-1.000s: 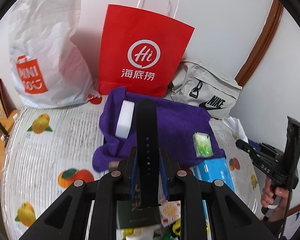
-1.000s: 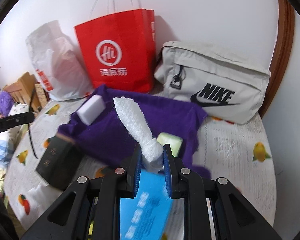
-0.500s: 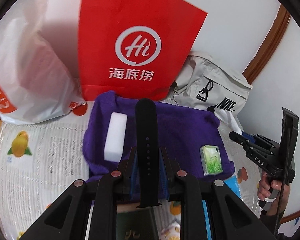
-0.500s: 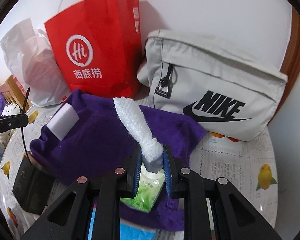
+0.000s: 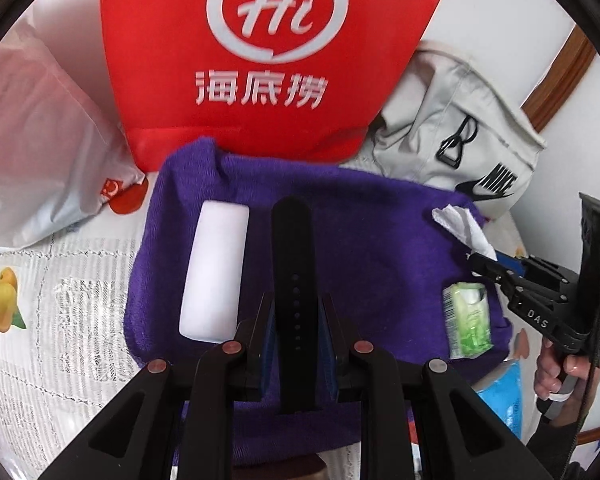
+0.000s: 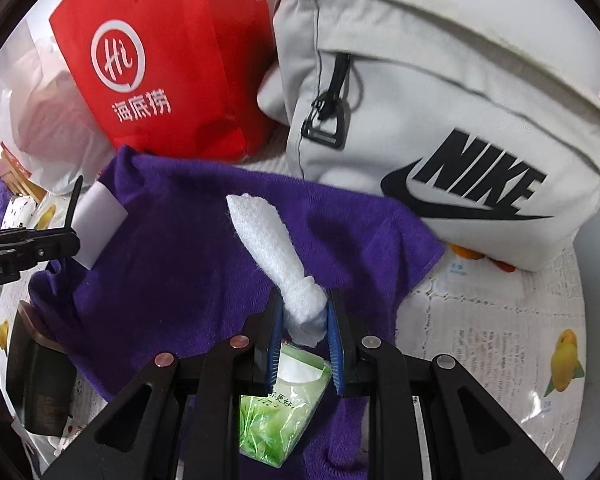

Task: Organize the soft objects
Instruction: 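Carry the black strap and bubble-wrap roll over the purple towel with both tools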

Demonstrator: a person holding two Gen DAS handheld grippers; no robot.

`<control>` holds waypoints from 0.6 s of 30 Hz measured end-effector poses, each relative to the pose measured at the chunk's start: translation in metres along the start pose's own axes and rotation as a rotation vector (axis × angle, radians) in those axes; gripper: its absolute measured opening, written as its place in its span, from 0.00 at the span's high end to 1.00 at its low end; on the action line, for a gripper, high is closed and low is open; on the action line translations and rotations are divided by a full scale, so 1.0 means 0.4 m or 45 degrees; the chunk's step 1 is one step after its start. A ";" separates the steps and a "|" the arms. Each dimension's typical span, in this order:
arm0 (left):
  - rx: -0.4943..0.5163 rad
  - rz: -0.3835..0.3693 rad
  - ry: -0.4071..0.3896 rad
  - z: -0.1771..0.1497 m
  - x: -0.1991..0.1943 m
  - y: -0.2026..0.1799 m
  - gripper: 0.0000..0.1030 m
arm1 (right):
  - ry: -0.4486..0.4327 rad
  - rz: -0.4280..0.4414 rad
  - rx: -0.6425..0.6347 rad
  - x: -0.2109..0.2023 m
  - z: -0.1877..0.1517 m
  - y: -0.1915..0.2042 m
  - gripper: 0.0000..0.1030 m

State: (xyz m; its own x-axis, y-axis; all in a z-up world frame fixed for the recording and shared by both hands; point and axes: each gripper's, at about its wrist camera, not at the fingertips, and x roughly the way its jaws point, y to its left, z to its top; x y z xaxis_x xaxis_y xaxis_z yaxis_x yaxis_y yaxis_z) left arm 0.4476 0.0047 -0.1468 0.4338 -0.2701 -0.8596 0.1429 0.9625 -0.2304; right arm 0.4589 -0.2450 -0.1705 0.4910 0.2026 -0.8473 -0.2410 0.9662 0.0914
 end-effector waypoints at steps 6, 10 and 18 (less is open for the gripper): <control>0.012 0.050 0.040 -0.004 0.039 -0.003 0.81 | 0.039 0.005 -0.003 0.030 -0.004 -0.005 0.80; 0.018 0.066 0.063 -0.005 0.057 -0.012 0.81 | 0.060 0.027 -0.001 0.048 -0.010 0.001 0.80; 0.024 0.079 0.105 -0.014 0.076 -0.020 0.80 | 0.063 0.026 -0.021 0.043 -0.010 0.003 0.55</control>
State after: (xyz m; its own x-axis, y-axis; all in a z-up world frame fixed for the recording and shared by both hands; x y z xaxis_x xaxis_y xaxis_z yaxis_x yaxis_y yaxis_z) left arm 0.4545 -0.0111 -0.1735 0.3675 -0.2066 -0.9068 0.1352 0.9765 -0.1677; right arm 0.4636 -0.2410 -0.1870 0.4440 0.2136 -0.8702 -0.2642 0.9592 0.1007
